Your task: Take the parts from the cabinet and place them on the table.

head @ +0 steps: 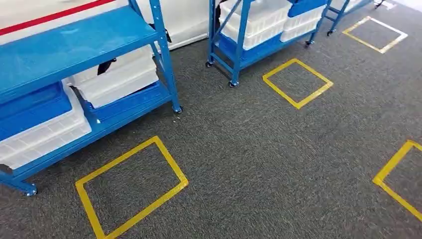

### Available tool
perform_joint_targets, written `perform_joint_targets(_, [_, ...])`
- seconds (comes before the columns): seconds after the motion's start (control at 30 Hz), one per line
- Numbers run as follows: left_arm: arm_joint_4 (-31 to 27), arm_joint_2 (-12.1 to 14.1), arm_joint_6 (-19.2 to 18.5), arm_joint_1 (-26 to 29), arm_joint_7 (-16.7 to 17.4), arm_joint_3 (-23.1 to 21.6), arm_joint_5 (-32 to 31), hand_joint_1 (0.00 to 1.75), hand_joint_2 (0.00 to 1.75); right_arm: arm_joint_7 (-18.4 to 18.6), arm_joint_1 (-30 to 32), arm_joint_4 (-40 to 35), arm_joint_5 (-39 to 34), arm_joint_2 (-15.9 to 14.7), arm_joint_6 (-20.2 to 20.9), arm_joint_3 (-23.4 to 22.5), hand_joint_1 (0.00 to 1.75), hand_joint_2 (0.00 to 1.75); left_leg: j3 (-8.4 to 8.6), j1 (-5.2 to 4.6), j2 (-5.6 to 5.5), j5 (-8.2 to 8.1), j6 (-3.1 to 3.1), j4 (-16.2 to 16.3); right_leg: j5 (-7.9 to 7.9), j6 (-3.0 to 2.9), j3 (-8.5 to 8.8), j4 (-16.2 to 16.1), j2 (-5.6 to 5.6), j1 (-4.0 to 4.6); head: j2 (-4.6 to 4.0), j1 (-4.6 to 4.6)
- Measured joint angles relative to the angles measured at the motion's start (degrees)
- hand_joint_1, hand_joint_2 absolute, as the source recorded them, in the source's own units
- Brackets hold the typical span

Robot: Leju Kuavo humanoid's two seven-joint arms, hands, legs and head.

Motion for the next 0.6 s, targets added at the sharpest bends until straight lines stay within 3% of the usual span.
perform_joint_targets(0.03, [0.0, 0.0, 0.0, -0.2, 0.0, 0.0, 0.0, 0.00, 0.00, 0.0, 0.1, 0.0, 0.0, 0.0, 0.0, 0.0, 0.00, 0.00, -0.25, -0.02, -0.58, 0.07, 0.22, 0.0, -2.42, 0.07, -1.98, 4.0, 1.80, -0.13, 0.02, 0.13])
perform_joint_targets(0.1, [0.0, 0.0, 0.0, -0.3, -0.1, 0.0, 0.0, 0.00, 0.00, 0.0, 0.2, 0.0, 0.2, 0.0, 0.0, 0.0, 0.00, 0.00, -0.50, -0.12, -1.93, 0.14, 0.36, 0.0, -5.96, 0.27, -6.26, 12.4, 2.69, -0.12, 0.02, 0.16])
perform_joint_targets(0.13, [0.0, 0.0, 0.0, -0.2, -0.1, 0.0, 0.0, 0.00, 0.00, 0.0, 0.2, 0.0, 0.2, 0.0, 0.0, 0.0, 0.00, 0.00, -0.53, -0.14, -2.73, 0.15, 0.36, 0.1, -6.07, 0.34, -7.51, 14.6, 2.77, -0.11, 0.00, 0.11])
perform_joint_targets(0.17, [0.0, 0.0, 0.0, -0.1, -0.1, 0.0, 0.0, 0.00, 0.00, 0.0, 0.2, 0.0, 0.2, 0.0, 0.1, 0.1, 0.00, 0.00, -0.45, -0.14, -3.66, 0.14, 0.34, 0.2, -4.42, 0.28, -7.30, 13.7, 2.79, -0.13, 0.00, 0.11])
perform_joint_targets(0.23, [0.0, 0.0, 0.0, -0.1, -0.1, 0.0, 0.0, 0.00, 0.00, 0.1, 0.2, 0.0, 0.3, 0.0, 0.2, 0.1, 0.00, 0.00, -0.32, -0.08, -5.40, 0.04, 0.17, 0.5, 1.09, 0.05, -3.82, 5.7, 3.36, -0.22, 0.00, 0.11])
perform_joint_targets(0.27, [0.0, 0.0, 0.0, -0.1, -0.1, 0.0, 0.0, 0.00, 0.00, 0.1, 0.3, 0.0, 0.3, -0.1, 0.2, 0.1, 0.00, 0.00, -0.37, -0.04, -6.13, -0.09, -0.06, 0.7, 3.62, -0.07, -1.71, 0.8, 5.03, -0.35, 0.00, 0.16])
perform_joint_targets(0.3, [0.0, 0.0, 0.0, -0.2, -0.1, 0.0, -0.1, 0.00, 0.00, 0.1, 0.5, 0.1, 0.3, -0.1, 0.3, 0.1, 0.00, 0.00, -0.64, -0.08, -6.56, -0.16, -0.32, 0.8, 2.80, -0.32, -0.91, -0.9, 7.99, -0.54, 0.00, 0.11])
perform_joint_targets(0.37, [0.0, 0.0, 0.0, -0.3, -0.1, 0.0, -0.1, 0.00, 0.00, 0.1, 0.3, 0.1, 0.3, -0.1, 0.4, 0.2, 0.00, 0.00, -1.30, -0.08, -7.70, -0.03, -1.09, 1.2, 2.96, -0.42, -1.06, -1.6, 7.37, -0.27, 0.02, 0.04])
perform_joint_targets(0.43, [0.0, 0.0, 0.0, 0.0, -0.1, 0.0, -0.1, 0.00, 0.00, 0.1, 0.0, 0.0, 0.4, -0.1, 0.5, 0.3, 0.00, 0.00, -1.68, 0.03, -9.12, 0.23, -1.91, 0.8, 3.05, -1.12, -0.83, -1.8, 6.05, -0.26, 0.02, 0.11])
perform_joint_targets(0.47, [0.0, 0.1, 0.0, 0.0, -0.1, 0.1, -0.1, 0.00, 0.00, 0.1, 0.1, 0.0, 0.4, 0.1, 0.5, 0.3, 0.00, 0.00, -1.66, -0.05, -9.10, 0.02, -2.10, 1.0, 3.32, -1.56, -0.62, -2.3, 5.09, -0.68, 0.02, 0.13])
perform_joint_targets(0.5, [0.0, 0.1, 0.0, 0.0, -0.1, 0.1, -0.1, 0.00, 0.00, 0.1, 0.1, 0.0, 0.4, 0.0, 0.4, 0.3, 0.00, 0.00, -2.12, -0.35, -5.86, -1.21, -2.32, 2.5, 3.33, -1.87, -0.46, -2.5, 4.48, -0.56, 0.02, -0.13])
perform_joint_targets(0.53, [0.0, 0.1, 0.0, 0.0, -0.1, 0.1, -0.1, 0.00, 0.00, 0.0, 0.1, 0.0, 0.4, 0.0, 0.4, 0.3, 0.00, 0.00, -3.83, -0.26, -3.58, -3.56, -2.49, 6.2, 3.27, -2.31, -0.46, -2.5, 3.63, -0.41, 0.02, -0.68])
perform_joint_targets(0.57, [0.0, 0.1, 0.0, -0.1, -0.1, 0.1, -0.2, 0.00, 0.00, 0.0, 0.3, 0.0, 0.5, 0.0, 0.5, 0.4, 0.00, 0.00, -5.95, -0.18, -2.39, -5.91, -2.67, 10.8, 3.18, -2.46, -0.47, -2.5, 2.78, -0.20, 0.02, -0.65])
perform_joint_targets(0.6, [0.0, 0.1, 0.0, -0.2, -0.1, 0.1, -0.2, 0.00, 0.00, 0.0, 0.4, 0.0, 0.5, 0.0, 0.5, 0.4, 0.00, 0.00, -8.16, -0.12, -1.93, -7.87, -2.81, 15.6, 3.06, -2.63, -0.44, -2.5, 1.78, -0.03, 0.02, -0.66])
